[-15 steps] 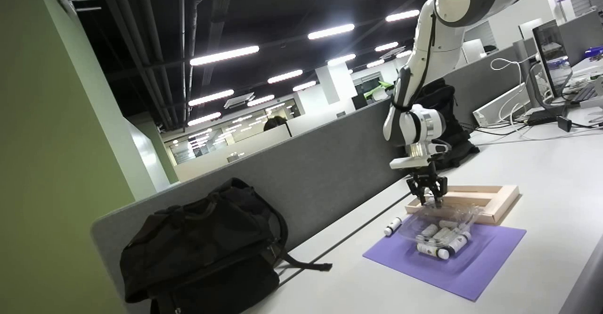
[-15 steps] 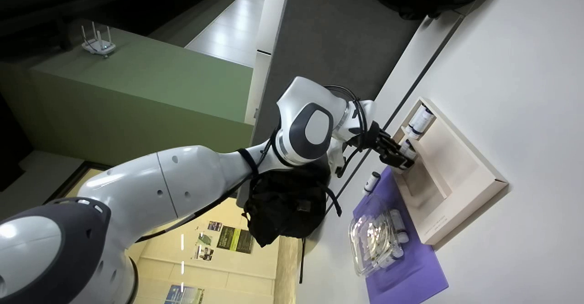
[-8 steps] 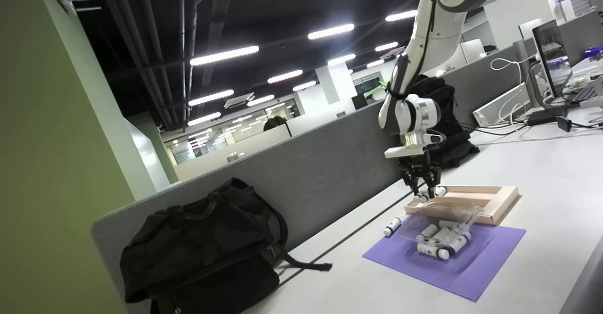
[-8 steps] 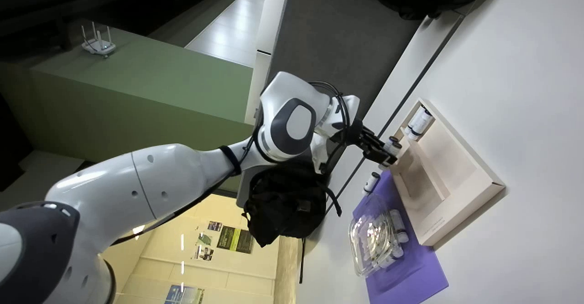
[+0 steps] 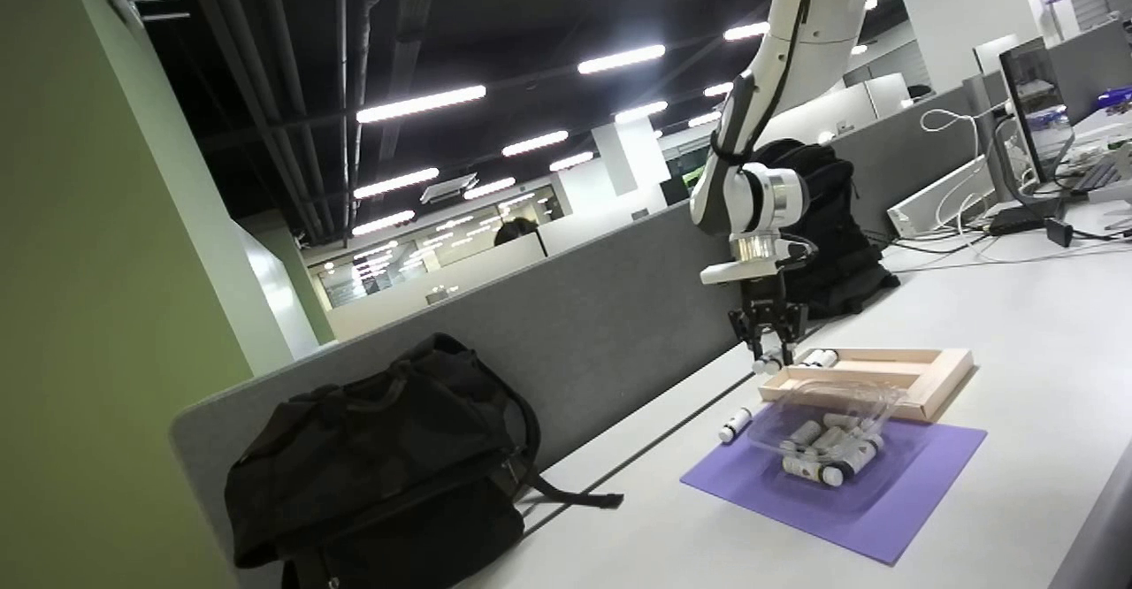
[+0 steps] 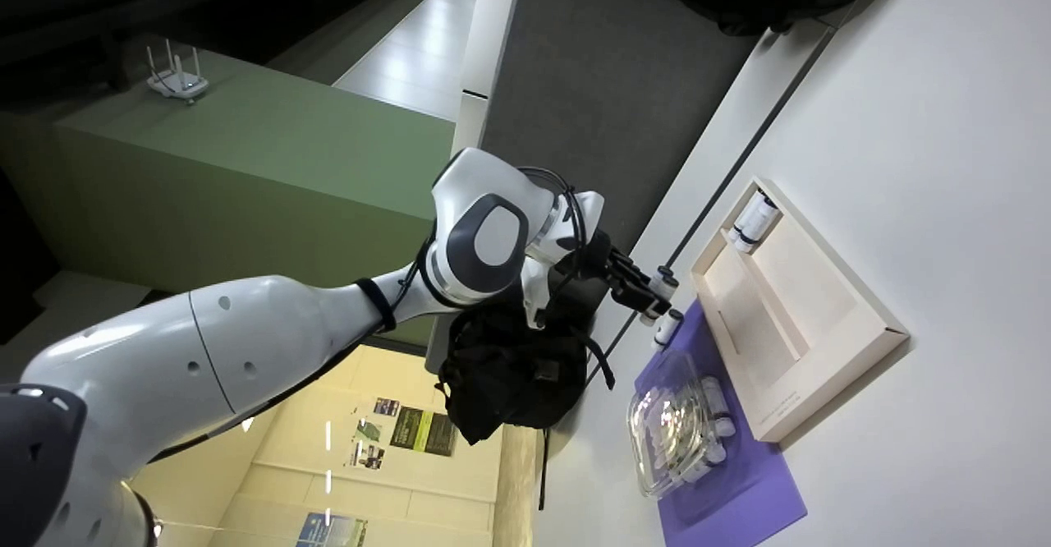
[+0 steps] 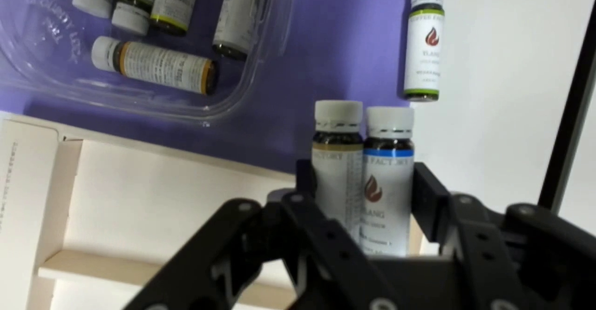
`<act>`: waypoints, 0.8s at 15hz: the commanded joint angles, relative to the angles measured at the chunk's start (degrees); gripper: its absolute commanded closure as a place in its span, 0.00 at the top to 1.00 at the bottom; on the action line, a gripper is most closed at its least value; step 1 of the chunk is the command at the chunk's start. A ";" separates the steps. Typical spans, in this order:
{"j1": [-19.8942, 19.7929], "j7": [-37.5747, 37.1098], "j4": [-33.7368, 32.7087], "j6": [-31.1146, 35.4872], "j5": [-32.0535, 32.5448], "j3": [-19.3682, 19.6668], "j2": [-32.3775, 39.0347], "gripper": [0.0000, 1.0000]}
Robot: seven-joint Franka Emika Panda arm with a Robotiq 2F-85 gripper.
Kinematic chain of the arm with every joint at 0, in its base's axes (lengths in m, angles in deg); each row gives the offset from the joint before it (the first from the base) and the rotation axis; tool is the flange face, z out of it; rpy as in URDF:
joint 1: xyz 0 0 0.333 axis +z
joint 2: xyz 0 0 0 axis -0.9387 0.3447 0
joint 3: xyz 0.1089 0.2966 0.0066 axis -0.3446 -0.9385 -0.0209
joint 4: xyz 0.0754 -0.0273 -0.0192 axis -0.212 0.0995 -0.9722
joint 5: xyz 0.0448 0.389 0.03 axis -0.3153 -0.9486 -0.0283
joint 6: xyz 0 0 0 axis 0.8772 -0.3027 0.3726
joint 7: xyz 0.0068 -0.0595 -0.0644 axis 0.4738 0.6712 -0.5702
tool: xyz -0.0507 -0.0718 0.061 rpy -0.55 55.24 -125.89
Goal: Remove all the bottles on the tray
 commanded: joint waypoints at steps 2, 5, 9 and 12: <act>0.82 1.02 -0.13 0.71 -0.74 -2.20 1.11 0.34; 1.10 2.59 -0.34 1.25 -1.40 -3.82 2.30 0.34; 1.52 3.53 -0.40 1.49 -1.38 -4.57 3.76 0.34; 1.64 4.13 -0.77 2.37 -1.49 -4.61 5.07 0.34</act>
